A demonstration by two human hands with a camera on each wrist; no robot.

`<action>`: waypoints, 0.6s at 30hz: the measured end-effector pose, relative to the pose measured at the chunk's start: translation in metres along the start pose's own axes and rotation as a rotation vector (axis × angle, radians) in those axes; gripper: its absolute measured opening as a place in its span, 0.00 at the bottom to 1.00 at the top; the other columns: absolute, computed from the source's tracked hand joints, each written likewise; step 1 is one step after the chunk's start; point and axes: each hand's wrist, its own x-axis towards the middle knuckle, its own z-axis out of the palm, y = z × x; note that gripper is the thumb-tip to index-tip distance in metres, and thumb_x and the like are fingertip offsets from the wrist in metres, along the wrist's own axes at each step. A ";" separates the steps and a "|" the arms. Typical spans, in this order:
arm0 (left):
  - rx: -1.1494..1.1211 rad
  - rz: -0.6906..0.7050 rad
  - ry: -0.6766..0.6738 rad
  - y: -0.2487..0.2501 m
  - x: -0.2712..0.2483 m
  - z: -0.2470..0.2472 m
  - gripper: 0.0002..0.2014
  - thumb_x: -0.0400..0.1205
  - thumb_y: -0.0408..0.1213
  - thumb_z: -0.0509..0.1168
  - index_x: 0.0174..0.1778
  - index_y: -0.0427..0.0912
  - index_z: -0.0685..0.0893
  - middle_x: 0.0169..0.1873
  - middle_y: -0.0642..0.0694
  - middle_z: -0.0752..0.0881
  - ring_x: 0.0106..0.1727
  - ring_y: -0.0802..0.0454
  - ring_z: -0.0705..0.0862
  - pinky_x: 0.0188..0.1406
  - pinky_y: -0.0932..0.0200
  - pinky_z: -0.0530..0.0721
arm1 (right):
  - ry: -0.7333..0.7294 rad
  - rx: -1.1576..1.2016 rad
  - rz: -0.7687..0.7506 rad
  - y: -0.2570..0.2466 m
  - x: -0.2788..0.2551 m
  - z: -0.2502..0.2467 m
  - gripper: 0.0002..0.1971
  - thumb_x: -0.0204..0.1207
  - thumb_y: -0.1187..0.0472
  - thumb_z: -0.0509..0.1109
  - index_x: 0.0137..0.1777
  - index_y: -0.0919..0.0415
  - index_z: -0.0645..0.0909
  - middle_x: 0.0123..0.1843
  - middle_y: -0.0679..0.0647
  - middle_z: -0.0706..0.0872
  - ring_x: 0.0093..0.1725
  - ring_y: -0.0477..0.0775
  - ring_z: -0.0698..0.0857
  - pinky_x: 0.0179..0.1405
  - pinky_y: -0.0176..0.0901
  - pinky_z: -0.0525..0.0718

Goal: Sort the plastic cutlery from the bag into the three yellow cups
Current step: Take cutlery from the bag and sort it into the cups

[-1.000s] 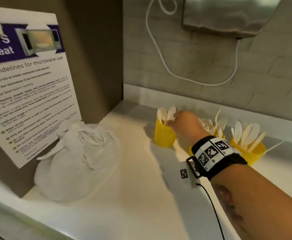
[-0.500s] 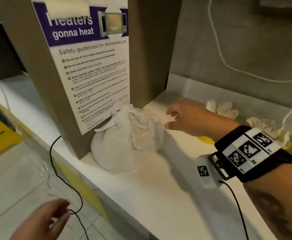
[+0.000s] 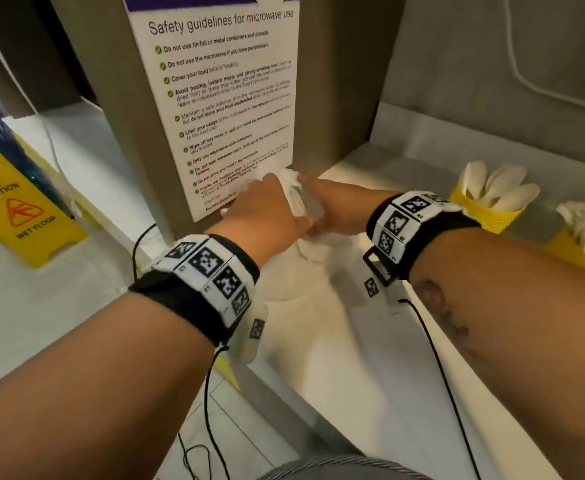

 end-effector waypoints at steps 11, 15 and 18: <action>-0.080 0.090 -0.110 0.012 0.037 0.031 0.15 0.84 0.44 0.62 0.64 0.48 0.85 0.59 0.44 0.87 0.61 0.43 0.84 0.59 0.53 0.78 | 0.088 -0.089 0.054 0.019 -0.001 0.026 0.20 0.73 0.44 0.76 0.57 0.56 0.81 0.47 0.49 0.80 0.49 0.55 0.80 0.45 0.41 0.70; -0.322 0.068 -0.212 0.023 0.035 0.023 0.17 0.79 0.46 0.71 0.61 0.43 0.85 0.54 0.44 0.88 0.58 0.45 0.85 0.55 0.54 0.79 | 0.128 0.032 0.064 0.028 -0.026 0.017 0.27 0.71 0.40 0.76 0.64 0.57 0.81 0.49 0.50 0.82 0.51 0.56 0.82 0.46 0.41 0.78; -0.522 0.127 -0.366 0.041 0.025 0.017 0.12 0.71 0.39 0.73 0.50 0.46 0.86 0.50 0.42 0.89 0.55 0.42 0.88 0.61 0.46 0.84 | 0.144 0.200 0.101 0.033 -0.055 0.009 0.27 0.68 0.40 0.79 0.61 0.56 0.81 0.52 0.50 0.83 0.53 0.55 0.83 0.49 0.46 0.79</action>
